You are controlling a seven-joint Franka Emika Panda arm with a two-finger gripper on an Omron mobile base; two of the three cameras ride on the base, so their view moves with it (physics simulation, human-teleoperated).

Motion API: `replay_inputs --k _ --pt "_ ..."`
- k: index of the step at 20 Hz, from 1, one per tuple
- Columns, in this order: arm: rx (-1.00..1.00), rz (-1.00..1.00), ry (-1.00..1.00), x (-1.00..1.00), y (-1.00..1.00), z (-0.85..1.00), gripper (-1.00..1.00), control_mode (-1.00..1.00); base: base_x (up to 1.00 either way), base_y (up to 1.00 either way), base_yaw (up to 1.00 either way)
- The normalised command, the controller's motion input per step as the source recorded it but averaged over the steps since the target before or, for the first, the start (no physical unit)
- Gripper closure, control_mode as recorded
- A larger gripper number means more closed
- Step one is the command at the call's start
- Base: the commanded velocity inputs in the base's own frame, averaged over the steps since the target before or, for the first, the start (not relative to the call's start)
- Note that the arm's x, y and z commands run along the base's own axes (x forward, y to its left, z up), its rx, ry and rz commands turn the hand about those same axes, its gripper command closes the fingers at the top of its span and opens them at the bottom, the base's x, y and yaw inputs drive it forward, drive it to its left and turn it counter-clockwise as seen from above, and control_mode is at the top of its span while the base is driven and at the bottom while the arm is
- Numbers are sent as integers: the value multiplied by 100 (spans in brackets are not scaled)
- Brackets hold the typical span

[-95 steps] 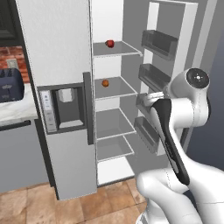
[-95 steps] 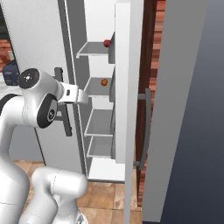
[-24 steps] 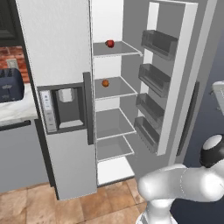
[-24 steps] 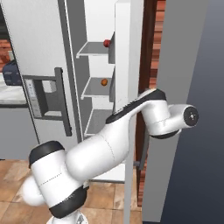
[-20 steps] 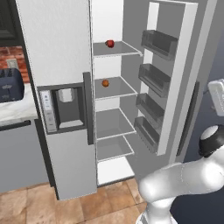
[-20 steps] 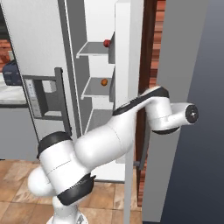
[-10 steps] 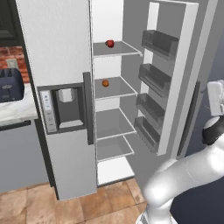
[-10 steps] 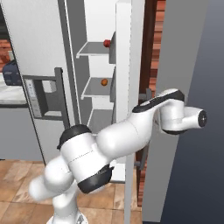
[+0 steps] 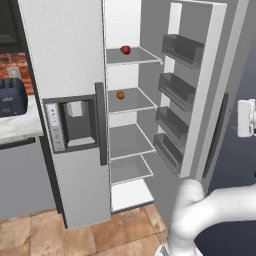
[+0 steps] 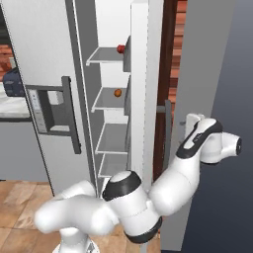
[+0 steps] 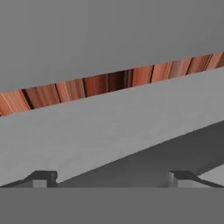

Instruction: Place the bell pepper in the correct fridge rack based on whether it is a fruit or vegetable. Finally, close the fridge door.

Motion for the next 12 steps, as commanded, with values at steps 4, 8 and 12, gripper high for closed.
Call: replay_inputs --k 4,8,12 --pt "8 1 0 37 0 -31 -100 -100 0 0 0" --pt "8 0 0 52 0 -9 -100 -100 0 0 0" --pt "2 0 6 46 2 -6 -100 -100 0 0 0"
